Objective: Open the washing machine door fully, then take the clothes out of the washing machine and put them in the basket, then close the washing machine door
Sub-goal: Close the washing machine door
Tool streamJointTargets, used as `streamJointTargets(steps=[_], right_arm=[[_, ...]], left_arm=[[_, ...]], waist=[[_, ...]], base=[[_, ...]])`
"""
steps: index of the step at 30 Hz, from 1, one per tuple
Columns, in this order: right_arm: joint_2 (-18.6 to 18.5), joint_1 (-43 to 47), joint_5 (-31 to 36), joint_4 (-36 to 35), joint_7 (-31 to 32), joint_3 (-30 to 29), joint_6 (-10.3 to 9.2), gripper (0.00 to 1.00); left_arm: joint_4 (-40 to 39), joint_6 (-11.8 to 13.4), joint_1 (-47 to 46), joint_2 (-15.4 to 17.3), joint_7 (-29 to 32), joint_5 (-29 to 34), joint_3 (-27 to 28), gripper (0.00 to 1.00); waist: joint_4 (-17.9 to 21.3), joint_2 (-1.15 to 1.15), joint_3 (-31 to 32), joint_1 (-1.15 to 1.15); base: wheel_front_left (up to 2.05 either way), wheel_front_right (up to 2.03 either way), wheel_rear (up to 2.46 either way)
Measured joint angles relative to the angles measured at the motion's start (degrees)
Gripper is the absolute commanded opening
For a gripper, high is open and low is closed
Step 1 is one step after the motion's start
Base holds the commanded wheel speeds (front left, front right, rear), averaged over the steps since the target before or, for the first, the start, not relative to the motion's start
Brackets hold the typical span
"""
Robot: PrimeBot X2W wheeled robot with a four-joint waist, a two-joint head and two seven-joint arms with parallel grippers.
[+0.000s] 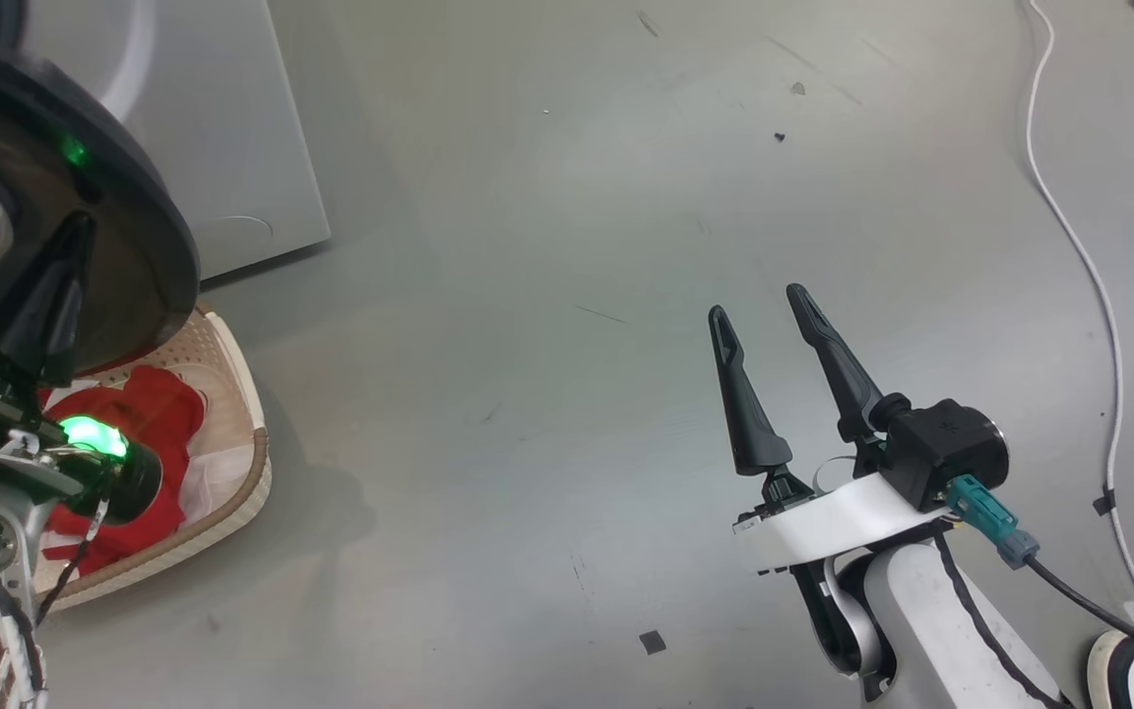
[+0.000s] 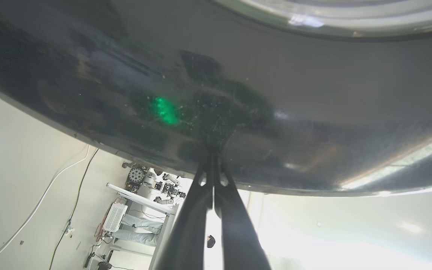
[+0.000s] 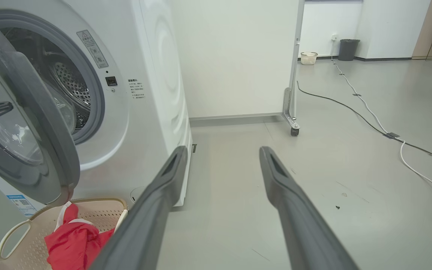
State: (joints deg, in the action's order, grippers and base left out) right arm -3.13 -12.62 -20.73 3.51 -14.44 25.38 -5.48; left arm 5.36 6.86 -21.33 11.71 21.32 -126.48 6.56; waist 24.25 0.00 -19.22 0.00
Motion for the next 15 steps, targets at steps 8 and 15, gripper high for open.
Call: streamJointTargets(steps=[8, 15], right_arm=[[0.0, -0.1, 2.2, 0.8, 0.0, -1.6, -0.15, 1.0], [0.0, -0.2, 3.4, 1.7, 0.0, -3.4, 0.11, 1.0]], left_arm=[[-0.1, -0.4, 4.3, 1.3, 4.6, 4.4, -5.7, 0.0], [-0.3, -5.0, 9.5, 6.3, 6.3, 15.4, -11.0, 0.0]], waist=[[-3.5, 0.0, 1.0, 0.0], [-7.4, 0.0, 2.5, 0.0]], base=[[0.0, 0.0, 0.0], [0.0, 0.0, 0.0]])
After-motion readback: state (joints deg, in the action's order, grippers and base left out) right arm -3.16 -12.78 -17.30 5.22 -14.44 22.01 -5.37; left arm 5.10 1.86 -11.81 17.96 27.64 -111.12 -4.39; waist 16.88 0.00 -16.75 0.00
